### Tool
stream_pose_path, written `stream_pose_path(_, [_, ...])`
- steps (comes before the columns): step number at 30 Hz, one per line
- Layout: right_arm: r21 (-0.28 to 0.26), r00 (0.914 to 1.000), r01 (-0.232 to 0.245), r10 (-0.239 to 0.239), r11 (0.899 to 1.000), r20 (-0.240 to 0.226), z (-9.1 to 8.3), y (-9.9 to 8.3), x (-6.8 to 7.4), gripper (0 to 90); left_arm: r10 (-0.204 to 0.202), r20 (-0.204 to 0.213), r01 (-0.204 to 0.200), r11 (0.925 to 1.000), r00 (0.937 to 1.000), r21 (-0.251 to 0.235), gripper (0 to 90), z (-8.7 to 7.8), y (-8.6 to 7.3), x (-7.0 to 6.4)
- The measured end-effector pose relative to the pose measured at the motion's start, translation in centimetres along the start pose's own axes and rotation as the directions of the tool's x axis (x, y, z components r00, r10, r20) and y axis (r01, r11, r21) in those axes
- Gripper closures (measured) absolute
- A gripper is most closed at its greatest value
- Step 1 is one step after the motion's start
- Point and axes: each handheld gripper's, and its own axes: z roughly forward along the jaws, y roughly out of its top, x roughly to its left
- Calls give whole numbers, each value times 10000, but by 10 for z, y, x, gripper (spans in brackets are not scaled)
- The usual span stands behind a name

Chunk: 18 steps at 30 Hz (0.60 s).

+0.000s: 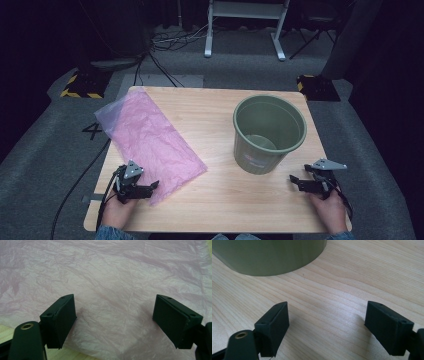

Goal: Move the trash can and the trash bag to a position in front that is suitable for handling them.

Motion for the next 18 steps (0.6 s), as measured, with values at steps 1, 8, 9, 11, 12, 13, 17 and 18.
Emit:
stream_pose_path(1, [-1, 10000, -28, 28, 10000, 23, 0, 0, 0, 195, 52, 22, -52, 10000, 10000, 4, 186, 0, 0, 1])
stream_pose_path(8, [207, 9999, -121, 120, 9997, 77, -4, 2, 0, 302, 720, 590, -717, 9974, 9957, -84, 214, 3, 3, 8])
stream_pose_path(9, [400, 9999, -116, 114, 9991, 45, -4, 5, -1, 331, 905, 802, -899, 9959, 9927, -109, 230, 4, 5, 10])
stream_pose_path(11, [449, 9998, -188, 190, 9988, -39, -4, 6, -2, 352, 991, 885, -984, 9951, 9911, -122, 235, 5, 5, 11])
stream_pose_path(12, [466, 9993, -329, 338, 9984, -176, -4, 8, -3, 373, 1015, 992, -1007, 9948, 9899, -136, 241, 6, 6, 11])
stream_pose_path(13, [528, 9984, -449, 466, 9976, -311, -5, 9, -4, 393, 1085, 1033, -1075, 9941, 9887, -149, 244, 7, 8, 12])
stream_pose_path(17, [315, 9982, -520, 530, 9981, -298, -11, 13, -4, 436, 1220, 1110, -1209, 9925, 9863, -167, 248, 10, 11, 12])
stream_pose_path(18, [231, 9983, -506, 512, 9985, -282, -13, 14, -4, 436, 1094, 956, -1080, 9940, 9894, -196, 252, 10, 10, 12])
